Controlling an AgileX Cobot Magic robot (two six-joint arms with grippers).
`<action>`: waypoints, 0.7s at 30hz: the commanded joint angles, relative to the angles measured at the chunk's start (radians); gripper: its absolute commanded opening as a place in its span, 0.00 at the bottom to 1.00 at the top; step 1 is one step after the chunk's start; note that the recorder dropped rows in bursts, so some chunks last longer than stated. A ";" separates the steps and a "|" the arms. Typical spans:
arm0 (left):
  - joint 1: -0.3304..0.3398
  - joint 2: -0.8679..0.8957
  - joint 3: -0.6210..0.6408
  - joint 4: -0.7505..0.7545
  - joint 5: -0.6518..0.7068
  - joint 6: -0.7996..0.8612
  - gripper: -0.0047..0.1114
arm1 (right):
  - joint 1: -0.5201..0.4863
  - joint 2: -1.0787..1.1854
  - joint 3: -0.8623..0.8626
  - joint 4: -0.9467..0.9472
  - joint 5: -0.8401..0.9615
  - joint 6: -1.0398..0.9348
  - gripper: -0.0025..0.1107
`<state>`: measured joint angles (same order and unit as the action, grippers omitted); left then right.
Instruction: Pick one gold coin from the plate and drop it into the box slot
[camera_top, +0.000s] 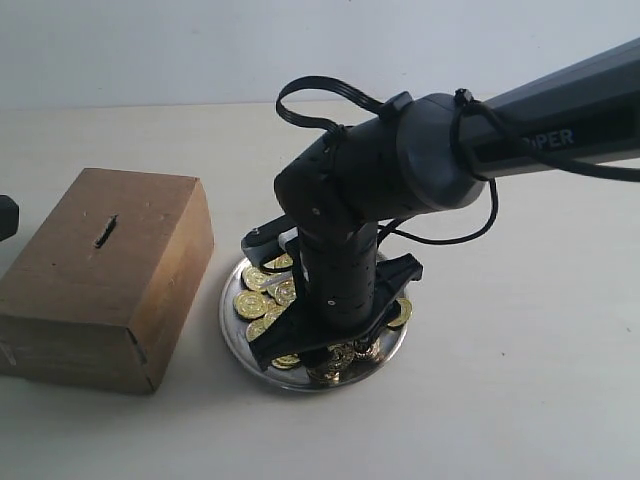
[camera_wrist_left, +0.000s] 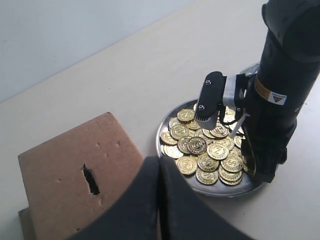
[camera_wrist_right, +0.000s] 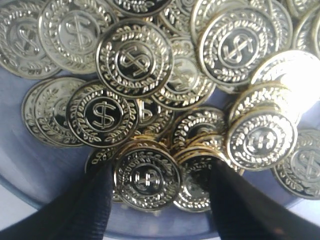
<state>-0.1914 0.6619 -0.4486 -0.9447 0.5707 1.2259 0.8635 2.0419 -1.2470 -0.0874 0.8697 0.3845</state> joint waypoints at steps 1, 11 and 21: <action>-0.008 0.002 -0.006 -0.015 -0.006 0.004 0.04 | 0.000 0.007 -0.006 0.000 -0.003 -0.008 0.49; -0.008 0.002 -0.006 -0.015 -0.006 0.004 0.04 | 0.000 0.007 -0.006 0.000 -0.003 -0.041 0.47; -0.008 0.002 -0.006 -0.015 -0.006 0.004 0.04 | 0.000 0.007 -0.006 -0.021 -0.003 -0.064 0.47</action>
<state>-0.1914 0.6619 -0.4486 -0.9447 0.5707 1.2259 0.8635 2.0419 -1.2470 -0.0920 0.8674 0.3396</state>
